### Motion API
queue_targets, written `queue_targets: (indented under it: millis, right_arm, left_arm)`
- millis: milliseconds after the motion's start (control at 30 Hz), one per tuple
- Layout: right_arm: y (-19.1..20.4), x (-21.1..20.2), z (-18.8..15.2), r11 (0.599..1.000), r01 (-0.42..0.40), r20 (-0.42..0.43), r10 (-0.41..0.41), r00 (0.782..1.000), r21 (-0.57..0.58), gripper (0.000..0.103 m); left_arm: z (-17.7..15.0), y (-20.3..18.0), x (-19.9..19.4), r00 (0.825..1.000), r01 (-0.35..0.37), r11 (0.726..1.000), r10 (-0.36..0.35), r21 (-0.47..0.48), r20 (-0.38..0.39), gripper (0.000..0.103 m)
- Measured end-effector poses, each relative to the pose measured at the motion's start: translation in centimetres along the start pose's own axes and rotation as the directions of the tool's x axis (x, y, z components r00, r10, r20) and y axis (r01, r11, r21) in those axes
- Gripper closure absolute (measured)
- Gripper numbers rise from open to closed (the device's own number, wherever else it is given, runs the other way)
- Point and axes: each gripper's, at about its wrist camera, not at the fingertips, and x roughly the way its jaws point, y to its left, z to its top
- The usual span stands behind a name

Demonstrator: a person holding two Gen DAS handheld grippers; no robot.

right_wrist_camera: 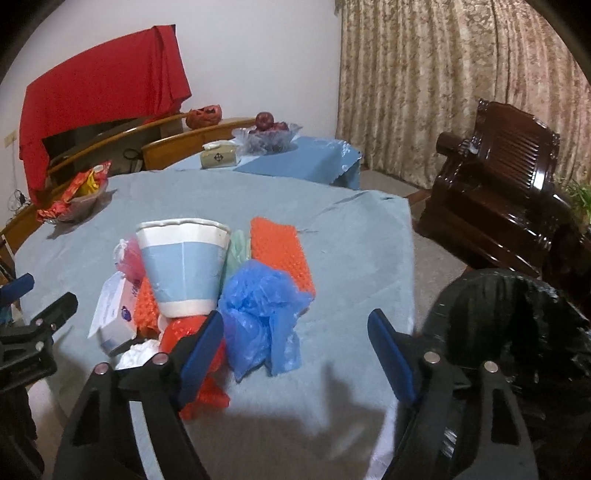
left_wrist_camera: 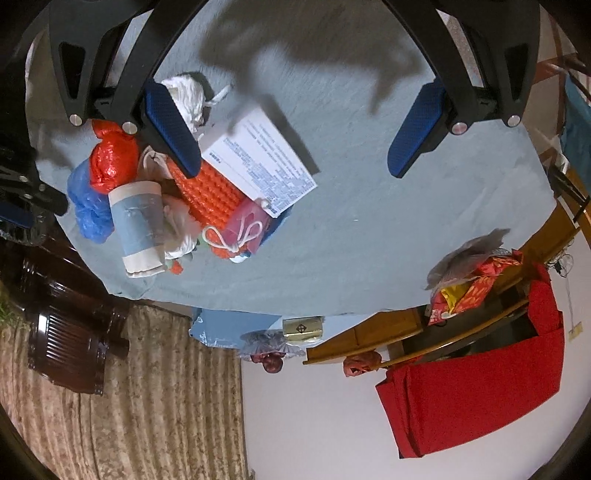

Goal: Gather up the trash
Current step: 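Reach the right gripper to the blue plastic bag and grasp it, then carry the blue bag over the black bin and open the right gripper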

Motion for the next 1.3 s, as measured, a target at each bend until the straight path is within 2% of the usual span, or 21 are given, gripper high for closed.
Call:
queue_targets:
  millis: [167, 267, 400, 533, 800, 1033, 1133, 1200, 1300]
  right_arm:
    - [0.6, 2.5, -0.1, 1.0, -0.027, -0.049, 0.026, 0.998, -0.012, 0.031]
    - [0.9, 3.6, -0.3, 0.998, -0.065, -0.076, 0.064, 0.995, -0.014, 0.041]
    - [1.0, 4.3, -0.5, 0.983, -0.181, -0.115, 0.18, 0.977, 0.0, 0.077]
    - [1.1, 3.8, -0.4, 0.979, -0.204, -0.101, 0.201, 0.974, -0.022, 0.091]
    - [0.0, 1.3, 0.4, 0.982, -0.191, -0.039, 0.191, 0.981, 0.005, 0.094]
    - [-1.1, -0.4, 1.5, 0.986, -0.165, 0.003, 0.165, 0.986, 0.013, 0.094]
    - [-1.9, -0.6, 1.8, 0.99, -0.14, 0.009, 0.14, 0.99, 0.015, 0.094]
    - [-2.4, -0.8, 1.8, 0.991, -0.132, 0.01, 0.132, 0.991, 0.019, 0.094]
    - [-2.8, -0.7, 1.8, 0.992, -0.125, 0.009, 0.125, 0.992, 0.025, 0.094]
  left_arm:
    - [0.0, -0.8, 1.7, 1.0, 0.016, 1.0, -0.016, 0.004, -0.019, 0.005]
    - [-0.2, -1.2, 2.7, 0.999, 0.025, 1.0, -0.025, 0.003, -0.04, 0.005]
    - [-0.3, -1.7, 3.0, 0.998, 0.045, 0.999, -0.046, -0.009, -0.046, 0.005]
    - [-0.5, -2.6, 2.4, 0.998, 0.051, 0.998, -0.05, 0.031, -0.023, 0.005]
    - [-0.1, -2.9, 2.0, 0.998, 0.067, 0.998, -0.067, 0.008, -0.022, 0.005]
    - [1.3, -5.4, 0.4, 0.988, 0.15, 0.988, -0.15, 0.032, 0.022, 0.006]
    - [1.7, -6.9, 0.5, 0.983, 0.178, 0.983, -0.179, 0.05, 0.028, 0.01]
    - [2.1, -7.6, 0.9, 0.981, 0.192, 0.98, -0.194, 0.056, 0.023, 0.021]
    - [2.5, -8.4, 2.0, 0.977, 0.213, 0.976, -0.213, 0.049, 0.005, 0.026]
